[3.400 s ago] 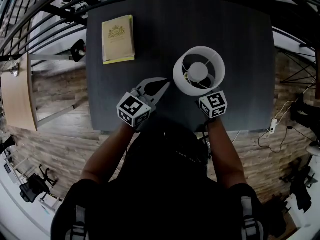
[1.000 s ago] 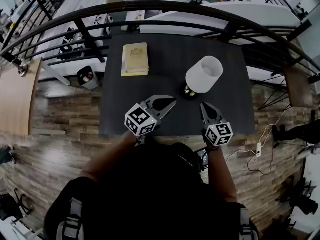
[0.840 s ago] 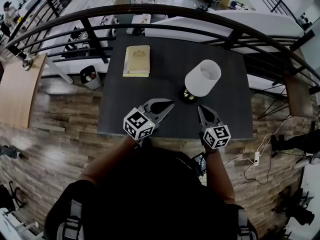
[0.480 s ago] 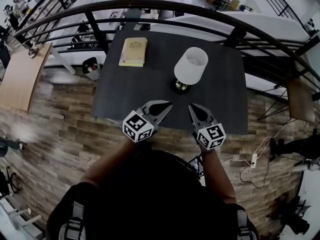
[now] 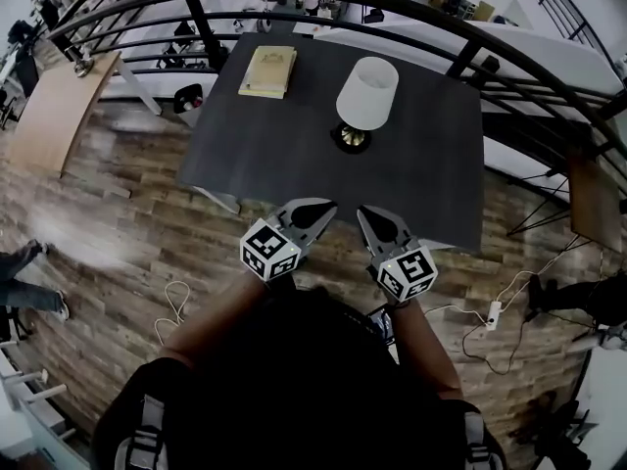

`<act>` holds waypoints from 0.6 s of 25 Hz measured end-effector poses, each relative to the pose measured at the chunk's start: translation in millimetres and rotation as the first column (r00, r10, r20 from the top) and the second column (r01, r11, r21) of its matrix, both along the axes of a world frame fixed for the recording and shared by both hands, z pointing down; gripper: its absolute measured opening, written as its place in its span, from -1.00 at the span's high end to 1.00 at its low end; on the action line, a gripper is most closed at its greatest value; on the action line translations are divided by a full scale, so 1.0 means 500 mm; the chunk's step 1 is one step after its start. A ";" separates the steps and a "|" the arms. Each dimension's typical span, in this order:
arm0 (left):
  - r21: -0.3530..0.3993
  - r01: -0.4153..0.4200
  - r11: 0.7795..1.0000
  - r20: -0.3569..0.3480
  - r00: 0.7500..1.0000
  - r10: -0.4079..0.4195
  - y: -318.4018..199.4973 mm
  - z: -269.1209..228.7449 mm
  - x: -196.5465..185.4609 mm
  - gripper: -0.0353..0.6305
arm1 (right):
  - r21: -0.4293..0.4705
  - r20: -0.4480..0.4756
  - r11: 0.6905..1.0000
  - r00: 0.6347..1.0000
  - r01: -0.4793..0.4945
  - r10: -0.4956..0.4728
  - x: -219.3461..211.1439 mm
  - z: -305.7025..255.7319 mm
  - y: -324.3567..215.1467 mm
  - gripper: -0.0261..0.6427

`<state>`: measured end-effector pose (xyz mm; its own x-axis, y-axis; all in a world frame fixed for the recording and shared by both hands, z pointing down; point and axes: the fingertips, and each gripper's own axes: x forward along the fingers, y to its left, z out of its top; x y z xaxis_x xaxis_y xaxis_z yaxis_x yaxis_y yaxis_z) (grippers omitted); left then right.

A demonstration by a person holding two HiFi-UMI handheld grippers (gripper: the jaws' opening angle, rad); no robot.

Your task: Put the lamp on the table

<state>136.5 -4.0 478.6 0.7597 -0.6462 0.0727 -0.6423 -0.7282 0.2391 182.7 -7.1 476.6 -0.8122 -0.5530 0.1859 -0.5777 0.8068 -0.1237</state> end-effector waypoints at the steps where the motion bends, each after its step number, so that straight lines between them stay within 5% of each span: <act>1: 0.001 0.000 1.000 0.001 1.000 0.000 0.005 -0.001 0.002 0.87 | -0.001 0.002 1.000 1.000 0.004 -0.004 -0.001 0.001 0.007 0.88; 15: 0.010 0.030 0.999 0.010 0.999 -0.030 0.026 -0.010 -0.006 0.87 | 0.013 0.024 0.999 0.999 0.038 -0.038 -0.011 -0.025 0.037 0.88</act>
<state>133.4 9.0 473.8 0.7390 -0.6696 0.0740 -0.6664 -0.7106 0.2259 177.1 11.3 464.1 -0.8370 -0.5237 0.1589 -0.5433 0.8298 -0.1270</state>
